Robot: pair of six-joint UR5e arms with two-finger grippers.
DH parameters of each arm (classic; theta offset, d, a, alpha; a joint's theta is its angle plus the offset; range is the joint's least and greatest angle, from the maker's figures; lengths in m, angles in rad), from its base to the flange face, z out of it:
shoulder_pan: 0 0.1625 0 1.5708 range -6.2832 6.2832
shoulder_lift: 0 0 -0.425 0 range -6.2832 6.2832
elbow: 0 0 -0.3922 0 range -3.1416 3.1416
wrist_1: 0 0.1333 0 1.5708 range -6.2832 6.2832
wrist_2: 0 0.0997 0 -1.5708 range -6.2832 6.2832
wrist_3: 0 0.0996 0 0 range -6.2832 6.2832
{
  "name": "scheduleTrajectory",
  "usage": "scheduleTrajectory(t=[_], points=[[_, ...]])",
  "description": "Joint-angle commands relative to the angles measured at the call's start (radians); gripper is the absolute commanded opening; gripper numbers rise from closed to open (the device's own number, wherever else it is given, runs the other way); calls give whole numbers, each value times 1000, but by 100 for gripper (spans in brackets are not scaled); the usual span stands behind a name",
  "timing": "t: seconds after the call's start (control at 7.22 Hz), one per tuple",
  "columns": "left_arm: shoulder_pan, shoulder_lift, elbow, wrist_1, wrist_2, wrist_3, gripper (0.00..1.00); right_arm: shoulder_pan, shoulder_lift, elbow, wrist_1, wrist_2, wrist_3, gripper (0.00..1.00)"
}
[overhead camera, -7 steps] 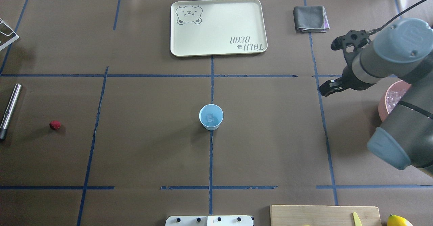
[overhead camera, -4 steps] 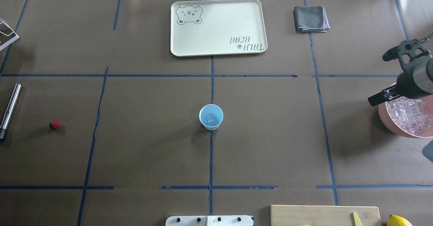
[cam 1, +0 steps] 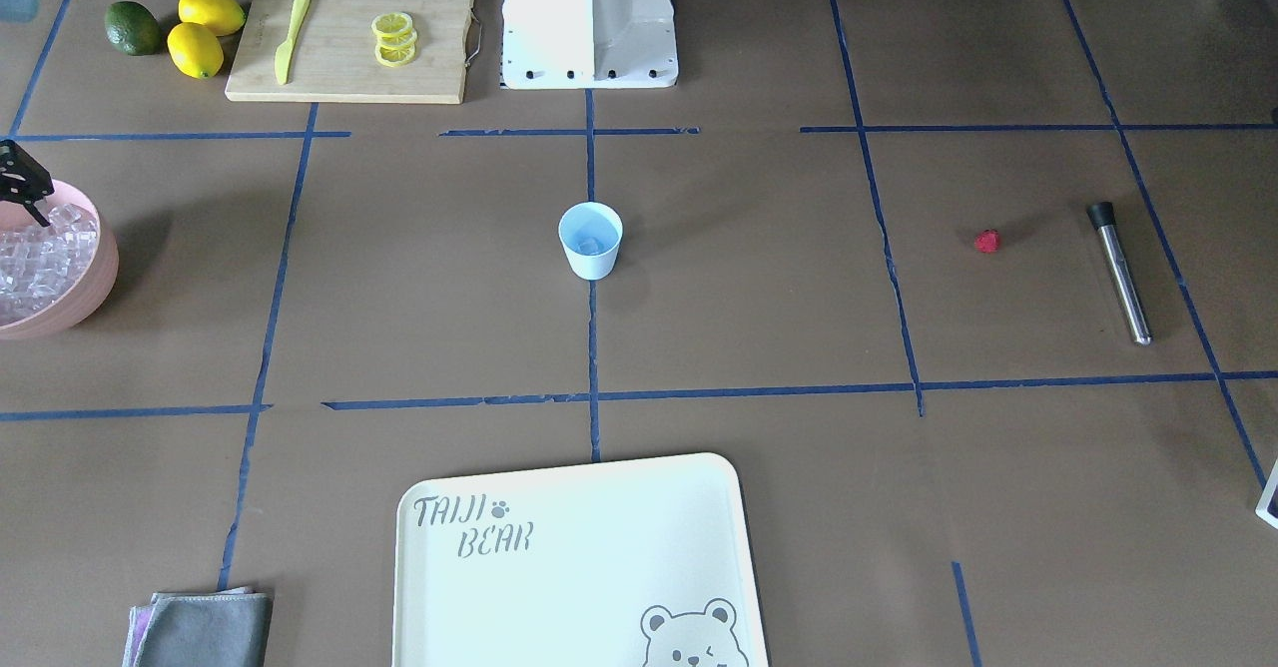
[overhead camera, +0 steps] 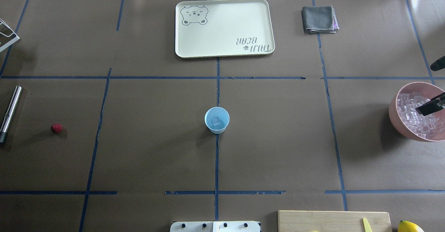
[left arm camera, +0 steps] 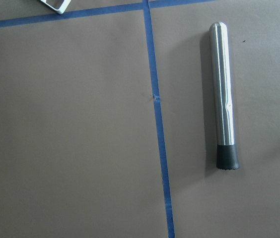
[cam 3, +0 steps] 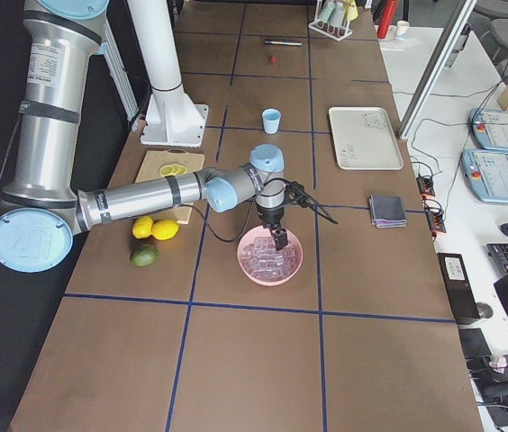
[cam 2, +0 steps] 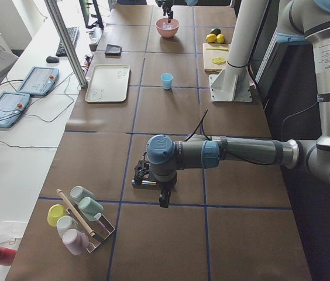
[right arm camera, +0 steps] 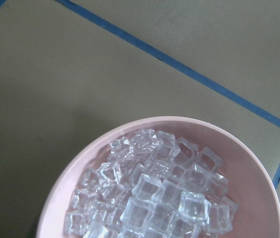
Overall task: Mash ice and strawberries in cup
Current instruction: 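Grasp a third ice cube with the right gripper and lift it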
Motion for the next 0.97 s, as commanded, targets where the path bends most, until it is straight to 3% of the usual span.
scheduleTrajectory(t=[0.0,0.28,0.83], points=[[0,0,1,1,0,0,100,1,21,-124,112,6,26,98],[2,0,1,-1,0,0,100,-1,44,-140,112,6,93,95],[2,0,1,-2,0,0,100,-1,38,-157,114,6,92,77]])
